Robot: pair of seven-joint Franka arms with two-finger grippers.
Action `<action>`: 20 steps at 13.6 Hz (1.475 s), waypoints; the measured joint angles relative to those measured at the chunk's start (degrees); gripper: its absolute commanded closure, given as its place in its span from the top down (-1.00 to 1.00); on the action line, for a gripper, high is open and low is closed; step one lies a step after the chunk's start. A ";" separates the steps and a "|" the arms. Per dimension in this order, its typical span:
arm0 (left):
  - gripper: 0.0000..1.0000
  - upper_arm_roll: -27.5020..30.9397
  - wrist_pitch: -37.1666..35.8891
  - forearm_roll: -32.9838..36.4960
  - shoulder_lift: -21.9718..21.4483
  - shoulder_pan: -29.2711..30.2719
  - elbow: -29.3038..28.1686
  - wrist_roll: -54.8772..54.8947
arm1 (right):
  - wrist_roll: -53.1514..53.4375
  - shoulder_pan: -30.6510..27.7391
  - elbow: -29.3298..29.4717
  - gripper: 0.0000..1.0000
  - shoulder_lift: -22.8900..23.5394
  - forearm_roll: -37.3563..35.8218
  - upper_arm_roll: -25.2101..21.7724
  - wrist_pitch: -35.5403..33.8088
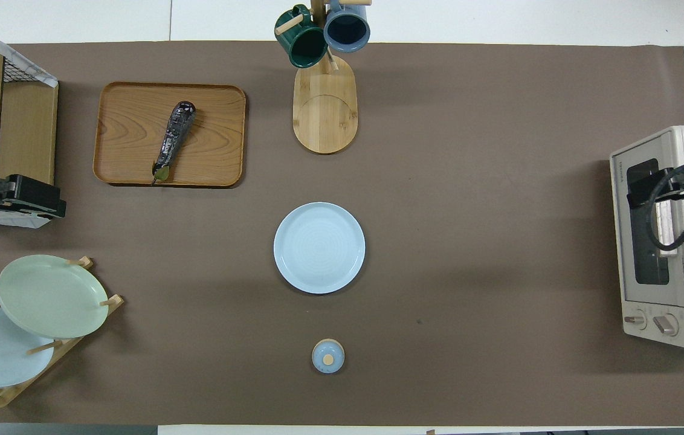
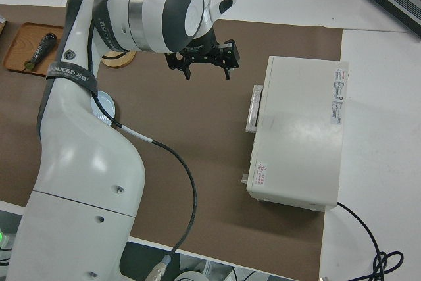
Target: Put eggplant into oven
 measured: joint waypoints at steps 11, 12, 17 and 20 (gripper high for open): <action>1.00 0.10 2.83 -0.02 0.00 0.28 -0.02 -0.01 | -0.04 -0.15 -0.16 -0.69 -0.02 0.13 -0.02 0.47; 1.00 0.10 4.02 -0.14 0.04 0.28 -0.09 -0.03 | -0.13 -0.31 -0.61 -1.00 -0.04 0.40 -0.03 1.98; 1.00 -0.25 10.51 -1.63 5.31 0.24 -0.72 -0.07 | -6.99 -3.37 -7.37 -1.00 -1.90 0.67 -0.24 8.27; 1.00 -1.16 18.27 -1.77 13.77 -0.69 -0.59 -0.03 | -8.43 -5.25 -15.69 -1.00 -4.32 0.27 -0.38 16.29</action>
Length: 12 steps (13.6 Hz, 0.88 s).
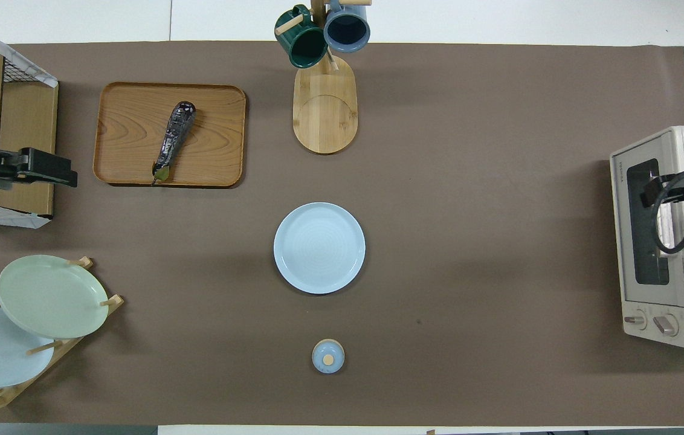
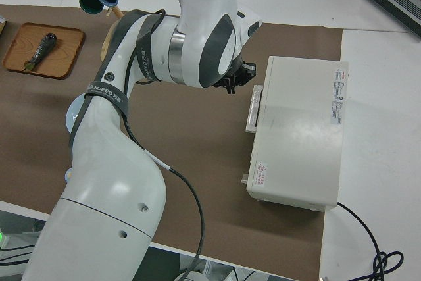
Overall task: Put eggplant into oven
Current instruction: 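Reach the left gripper to the eggplant while the right gripper reaches the oven door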
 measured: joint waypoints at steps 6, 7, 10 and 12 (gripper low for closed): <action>1.00 -0.47 15.36 -0.10 14.12 -2.11 0.72 2.21 | 0.00 -2.30 -7.10 -1.00 -0.20 -0.65 -0.07 6.99; 1.00 -0.46 16.30 -0.21 15.24 -2.09 0.83 3.64 | 0.00 -2.90 -7.80 -1.00 -0.17 -0.93 -0.09 7.77; 1.00 -0.40 18.52 -0.57 16.83 -2.08 0.96 7.49 | -0.02 -3.40 -8.59 -1.00 -0.17 -1.08 -0.04 8.42; 1.00 -0.43 20.00 -0.58 17.50 -2.12 0.97 8.36 | -0.02 -3.43 -8.72 -1.00 -0.18 -1.08 -0.01 8.54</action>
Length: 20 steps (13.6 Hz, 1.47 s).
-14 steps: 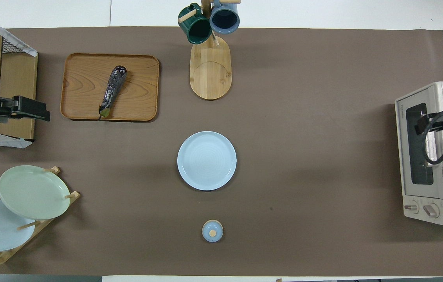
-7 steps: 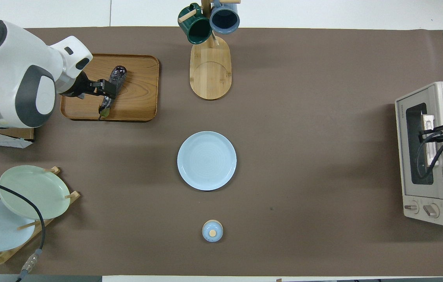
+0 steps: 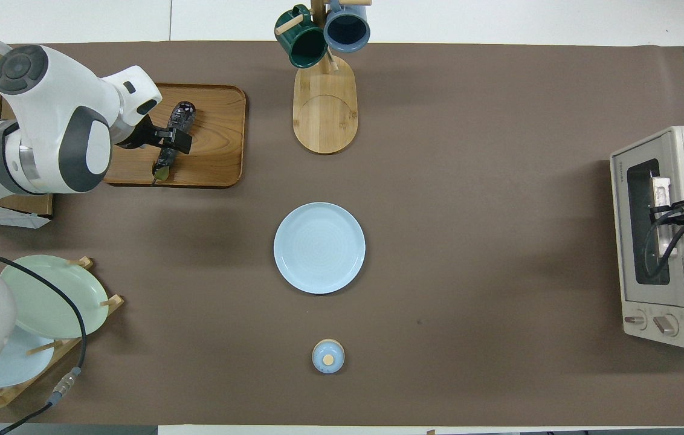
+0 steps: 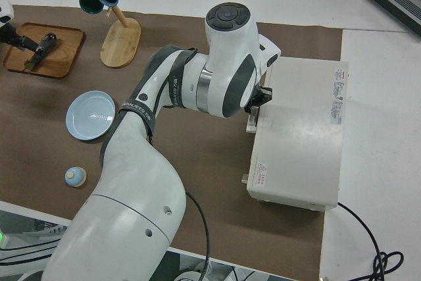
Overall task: Put eggplant into oven
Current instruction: 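Reach the left gripper to the eggplant while the right gripper reaches the oven door, then grasp the eggplant with the left gripper while the right gripper pulls the door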
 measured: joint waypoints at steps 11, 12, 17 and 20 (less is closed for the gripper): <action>0.90 0.04 3.25 3.45 2.42 -0.86 0.00 7.05 | 7.36 4.45 -4.75 -1.00 -0.03 1.35 1.23 4.02; 0.90 0.04 3.27 4.26 2.50 -0.96 -0.04 7.14 | 7.40 4.63 -5.43 -1.00 -0.14 1.70 1.34 4.90; -0.27 0.07 3.40 6.04 2.76 -0.98 -0.47 7.32 | 8.26 6.81 -9.34 -1.00 0.49 2.56 1.94 10.82; -1.00 0.09 3.60 6.05 2.89 -0.98 -0.46 7.35 | 11.23 9.25 -14.10 -1.00 2.41 2.45 2.21 20.53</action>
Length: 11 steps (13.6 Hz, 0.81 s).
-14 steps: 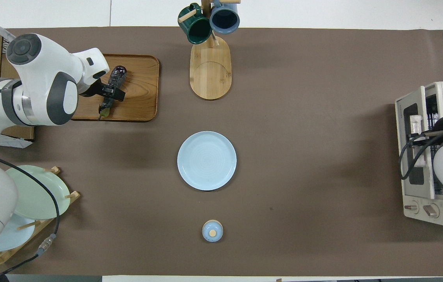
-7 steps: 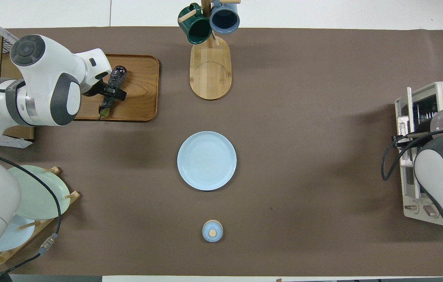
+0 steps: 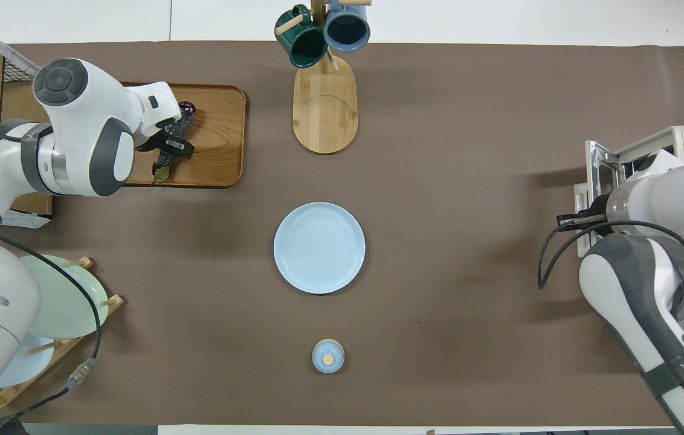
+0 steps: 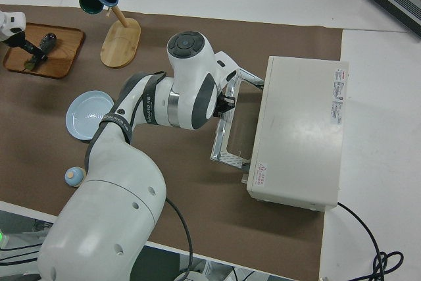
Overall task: Put eggplant into oven
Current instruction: 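Grasp the eggplant with the left gripper while the right gripper pulls the door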
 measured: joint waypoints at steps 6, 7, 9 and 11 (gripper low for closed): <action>-1.00 0.03 -1.32 -3.07 -0.58 0.23 1.83 -0.81 | 1.99 1.09 -0.95 -1.00 4.57 0.15 0.64 4.38; -1.00 -0.10 -2.78 -3.62 -1.64 0.08 2.18 -2.66 | 2.01 1.10 -0.94 -1.00 4.94 0.15 0.70 4.61; -1.00 -0.31 -8.28 -4.04 -5.74 -1.30 2.34 -8.02 | 2.02 1.16 -0.95 -1.00 5.39 0.15 0.73 4.94; -1.00 -0.54 -15.64 -6.48 -10.82 -3.05 2.20 -10.39 | 2.03 1.18 -0.95 -1.00 5.51 0.55 0.71 5.02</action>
